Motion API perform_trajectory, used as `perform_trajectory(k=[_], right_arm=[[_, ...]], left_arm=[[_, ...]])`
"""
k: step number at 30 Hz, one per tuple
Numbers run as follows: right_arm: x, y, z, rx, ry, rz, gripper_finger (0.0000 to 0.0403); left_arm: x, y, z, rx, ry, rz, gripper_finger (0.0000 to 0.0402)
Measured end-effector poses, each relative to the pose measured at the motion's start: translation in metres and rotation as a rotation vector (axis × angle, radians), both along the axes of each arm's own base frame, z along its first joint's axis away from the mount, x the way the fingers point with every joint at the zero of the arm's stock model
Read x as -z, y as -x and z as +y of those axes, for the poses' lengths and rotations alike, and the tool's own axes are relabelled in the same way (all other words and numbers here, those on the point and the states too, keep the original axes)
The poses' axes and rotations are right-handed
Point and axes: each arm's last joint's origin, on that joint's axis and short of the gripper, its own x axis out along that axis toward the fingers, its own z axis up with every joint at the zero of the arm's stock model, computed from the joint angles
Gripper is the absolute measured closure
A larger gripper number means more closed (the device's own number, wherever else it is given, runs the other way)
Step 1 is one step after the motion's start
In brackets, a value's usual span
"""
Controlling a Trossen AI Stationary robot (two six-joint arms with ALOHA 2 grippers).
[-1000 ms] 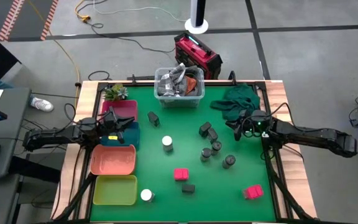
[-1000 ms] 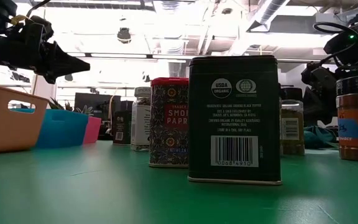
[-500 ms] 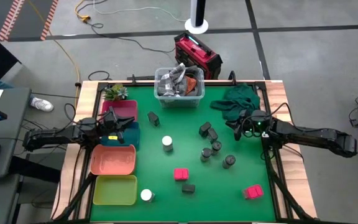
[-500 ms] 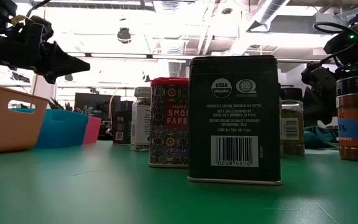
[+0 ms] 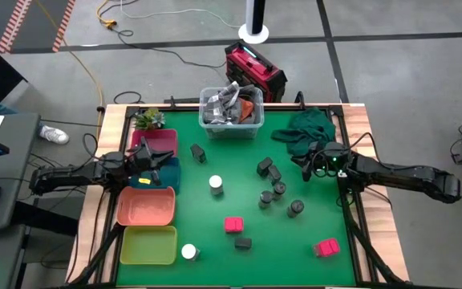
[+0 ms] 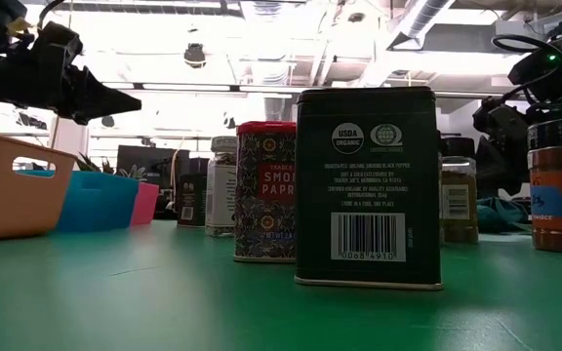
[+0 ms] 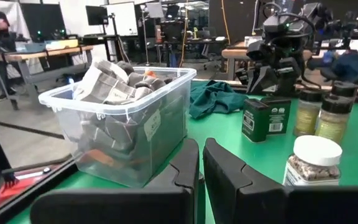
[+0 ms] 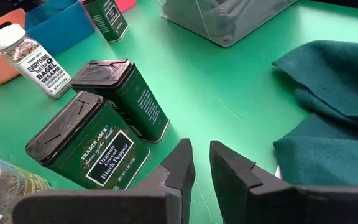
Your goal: Sort spices by type
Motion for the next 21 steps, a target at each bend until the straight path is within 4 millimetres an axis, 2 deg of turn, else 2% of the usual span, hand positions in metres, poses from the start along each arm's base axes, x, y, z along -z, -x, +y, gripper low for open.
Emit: perform_trajectory(k=[4,14,21], right_arm=[[0.0,0.0,0.0,0.0,0.0,0.0,0.0319],[-0.0001,0.0,0.0,0.0,0.0,0.0,0.0319],[0.0,0.0,0.0,0.0,0.0,0.0,0.0319]], left_arm=[[0.0,0.0,0.0,-0.001,0.069,-0.033,0.0386],[-0.0001,0.0,0.0,-0.013,0.608,-0.287,0.0386],[-0.0001,0.0,0.0,-0.018,0.842,-0.397,0.0386]])
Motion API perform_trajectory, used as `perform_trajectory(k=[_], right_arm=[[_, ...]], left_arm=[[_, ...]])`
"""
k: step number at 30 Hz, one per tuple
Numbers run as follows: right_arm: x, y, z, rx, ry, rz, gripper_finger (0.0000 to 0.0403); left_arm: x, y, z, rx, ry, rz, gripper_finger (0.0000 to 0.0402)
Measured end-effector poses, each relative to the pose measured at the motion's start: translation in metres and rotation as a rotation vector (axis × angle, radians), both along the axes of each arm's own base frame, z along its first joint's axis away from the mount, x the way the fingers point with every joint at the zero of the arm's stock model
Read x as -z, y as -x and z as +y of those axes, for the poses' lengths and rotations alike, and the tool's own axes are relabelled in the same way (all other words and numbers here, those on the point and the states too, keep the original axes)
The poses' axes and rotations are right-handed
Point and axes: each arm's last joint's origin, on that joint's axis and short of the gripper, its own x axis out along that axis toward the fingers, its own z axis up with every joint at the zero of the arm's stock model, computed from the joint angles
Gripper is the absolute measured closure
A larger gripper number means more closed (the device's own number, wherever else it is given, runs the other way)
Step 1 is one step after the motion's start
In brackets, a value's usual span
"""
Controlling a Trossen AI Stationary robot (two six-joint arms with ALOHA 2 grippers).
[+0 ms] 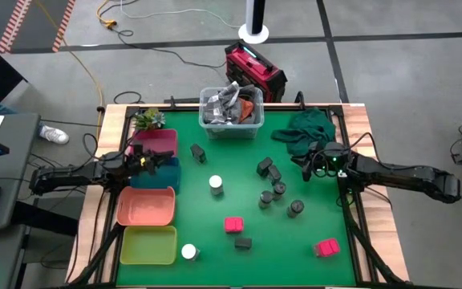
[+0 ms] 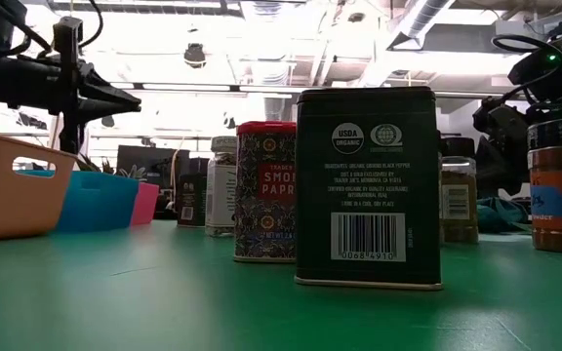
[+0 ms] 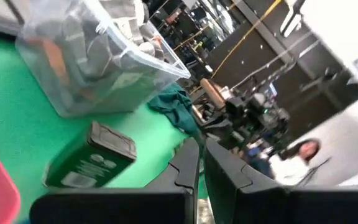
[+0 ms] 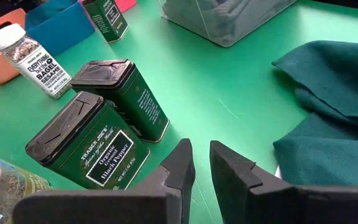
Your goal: Sort spices by type
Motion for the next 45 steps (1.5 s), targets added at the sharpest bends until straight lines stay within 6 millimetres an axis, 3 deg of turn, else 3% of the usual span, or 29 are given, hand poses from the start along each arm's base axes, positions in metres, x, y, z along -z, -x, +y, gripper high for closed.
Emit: perform_trajectory(k=[4,11,15,26,36,45], right_arm=[[0.0,0.0,0.0,0.059,-0.113,-0.05,0.0319],[0.0,0.0,0.0,0.223,-0.438,-0.181,0.0319],[0.0,0.0,0.0,0.265,-0.522,-0.217,0.0319],[-0.023,-0.008,0.001,0.151,-0.413,-0.323,0.0319],[-0.062,-0.022,-0.006,0.104,-0.235,-0.206,0.0319],[-0.079,-0.042,-0.014,0.063,-0.133,-0.125,0.0319]], left_arm=[[0.0,0.0,0.0,-0.003,0.116,-0.055,0.0386],[0.0,0.0,0.0,-0.007,0.133,-0.063,0.0386],[0.0,0.0,0.0,-0.013,0.159,-0.076,0.0386],[0.0,0.001,0.002,-0.062,0.145,-0.077,0.0386],[-0.004,0.001,0.002,-0.083,0.119,-0.108,0.0386],[-0.012,0.003,0.003,-0.121,0.012,-0.068,0.0386]])
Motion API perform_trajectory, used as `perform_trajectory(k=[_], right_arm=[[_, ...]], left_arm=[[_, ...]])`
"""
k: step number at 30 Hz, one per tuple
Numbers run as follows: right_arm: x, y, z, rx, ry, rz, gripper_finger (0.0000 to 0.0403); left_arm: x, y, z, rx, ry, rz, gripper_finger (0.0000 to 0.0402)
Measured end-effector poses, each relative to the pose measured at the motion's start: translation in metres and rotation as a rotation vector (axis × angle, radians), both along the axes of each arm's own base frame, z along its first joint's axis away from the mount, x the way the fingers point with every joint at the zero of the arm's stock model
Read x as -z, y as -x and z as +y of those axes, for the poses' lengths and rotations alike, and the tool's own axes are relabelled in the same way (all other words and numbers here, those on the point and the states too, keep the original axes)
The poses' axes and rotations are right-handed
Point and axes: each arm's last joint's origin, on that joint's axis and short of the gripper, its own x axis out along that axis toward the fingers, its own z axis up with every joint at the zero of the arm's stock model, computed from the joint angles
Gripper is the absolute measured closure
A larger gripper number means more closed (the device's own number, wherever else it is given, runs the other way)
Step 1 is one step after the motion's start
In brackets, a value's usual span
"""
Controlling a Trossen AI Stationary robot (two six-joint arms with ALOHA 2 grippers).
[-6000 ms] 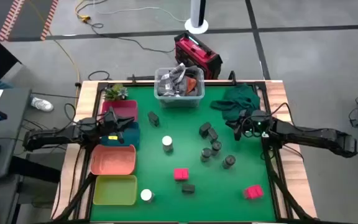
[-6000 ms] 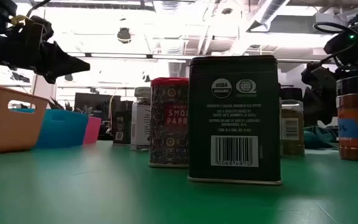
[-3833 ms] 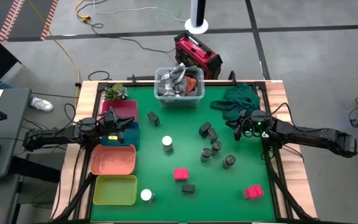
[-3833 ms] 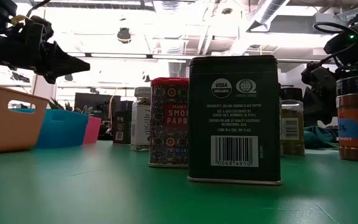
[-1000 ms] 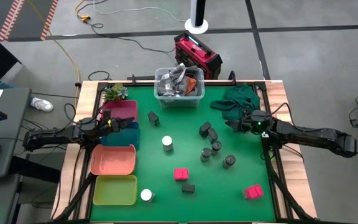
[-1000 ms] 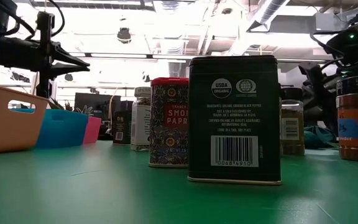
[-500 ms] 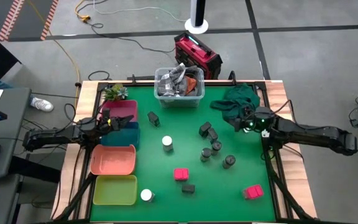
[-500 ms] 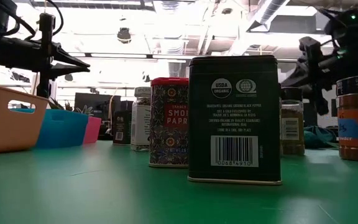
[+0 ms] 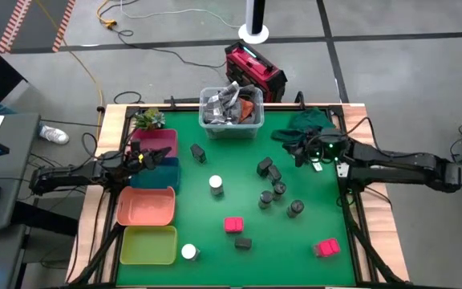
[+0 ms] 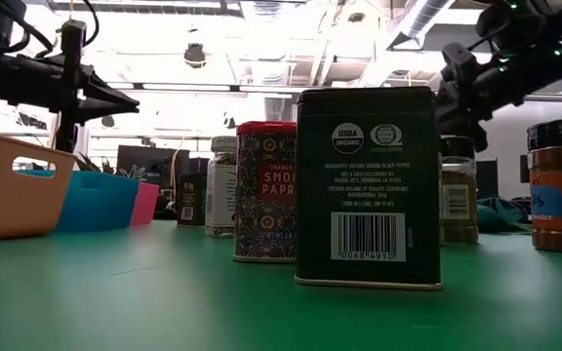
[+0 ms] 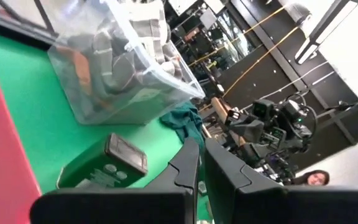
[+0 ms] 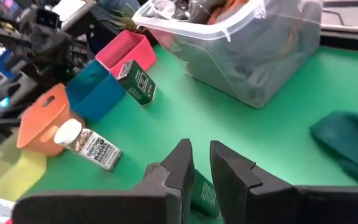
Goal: Sort spices by type
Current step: Put the top white seasoning bottle into the blue bin
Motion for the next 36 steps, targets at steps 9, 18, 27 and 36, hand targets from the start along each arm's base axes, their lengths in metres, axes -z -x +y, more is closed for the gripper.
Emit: perform_trajectory(k=[9,18,27,36], right_arm=[[-0.021,-0.022,-0.008,-0.04,0.084,0.042,0.0319],[-0.038,-0.052,-0.01,-0.197,0.17,0.078,0.0319],[-0.048,-0.093,0.006,-0.379,0.259,0.116,0.0319],[-0.054,-0.129,0.023,-0.485,0.29,0.13,0.029]], left_arm=[[-0.012,0.0,0.0,-0.018,-0.04,0.011,0.0376],[-0.037,-0.01,0.001,-0.022,-0.097,0.101,0.0287],[-0.06,-0.024,0.001,0.025,-0.147,0.189,0.0249],[-0.081,-0.035,0.0,0.09,-0.189,0.353,0.0249]])
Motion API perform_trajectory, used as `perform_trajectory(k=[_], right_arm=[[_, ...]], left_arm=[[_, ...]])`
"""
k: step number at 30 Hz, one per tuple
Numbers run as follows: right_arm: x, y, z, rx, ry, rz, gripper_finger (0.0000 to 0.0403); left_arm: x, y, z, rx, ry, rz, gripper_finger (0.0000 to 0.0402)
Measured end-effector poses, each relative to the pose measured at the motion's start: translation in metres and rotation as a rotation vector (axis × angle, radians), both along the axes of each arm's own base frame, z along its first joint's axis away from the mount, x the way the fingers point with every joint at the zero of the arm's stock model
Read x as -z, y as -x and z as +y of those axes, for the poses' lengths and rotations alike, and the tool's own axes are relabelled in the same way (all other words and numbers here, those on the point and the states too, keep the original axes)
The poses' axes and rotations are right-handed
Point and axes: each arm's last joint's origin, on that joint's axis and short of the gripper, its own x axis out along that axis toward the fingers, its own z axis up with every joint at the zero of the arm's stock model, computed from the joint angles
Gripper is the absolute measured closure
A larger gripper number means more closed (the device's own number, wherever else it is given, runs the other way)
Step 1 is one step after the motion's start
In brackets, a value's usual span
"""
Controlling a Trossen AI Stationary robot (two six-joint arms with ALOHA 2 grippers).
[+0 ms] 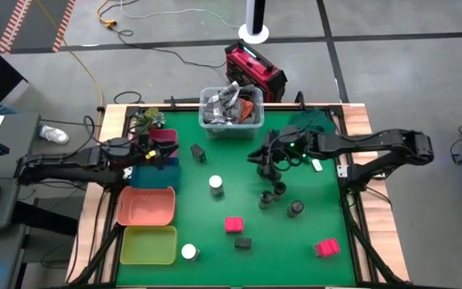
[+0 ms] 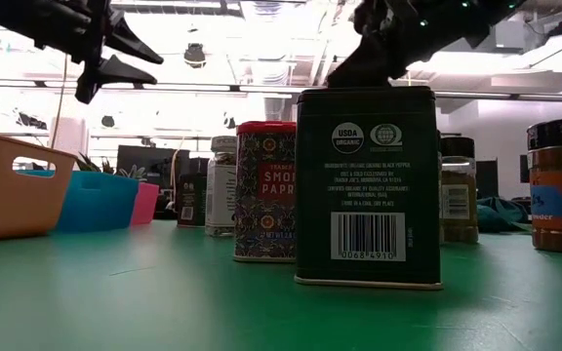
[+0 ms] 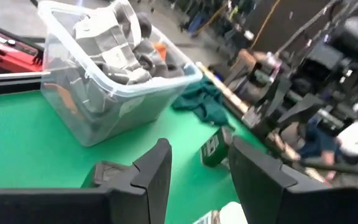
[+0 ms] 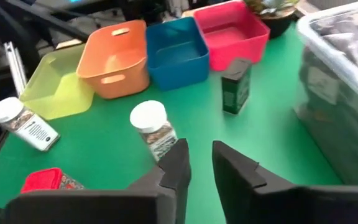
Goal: Sort spices by type
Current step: Put the top white seasoning bottle into the blue bin
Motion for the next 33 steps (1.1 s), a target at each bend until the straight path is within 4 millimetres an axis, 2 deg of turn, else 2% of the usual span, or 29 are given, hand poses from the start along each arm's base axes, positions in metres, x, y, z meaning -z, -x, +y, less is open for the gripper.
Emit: perform_trajectory(k=[8,12,22,27,33], right_arm=[[0.0,-0.029,0.006,-0.082,0.054,0.017,0.0181],[0.003,-0.046,0.006,-0.091,0.051,0.032,0.0147],[0.011,-0.083,0.019,-0.2,0.1,0.117,0.0143],[0.015,-0.09,0.024,-0.263,0.1,0.117,0.0142],[0.031,-0.097,0.025,-0.319,0.114,0.148,0.0142]], left_arm=[[-0.01,-0.015,0.001,0.01,-0.021,0.11,0.0237],[-0.016,-0.022,0.001,0.011,-0.02,0.124,0.0226],[-0.03,-0.031,0.0,0.087,-0.042,0.216,0.0227],[-0.025,-0.034,-0.001,0.131,-0.018,0.259,0.0226],[-0.017,-0.043,-0.002,0.136,-0.011,0.326,0.0209]])
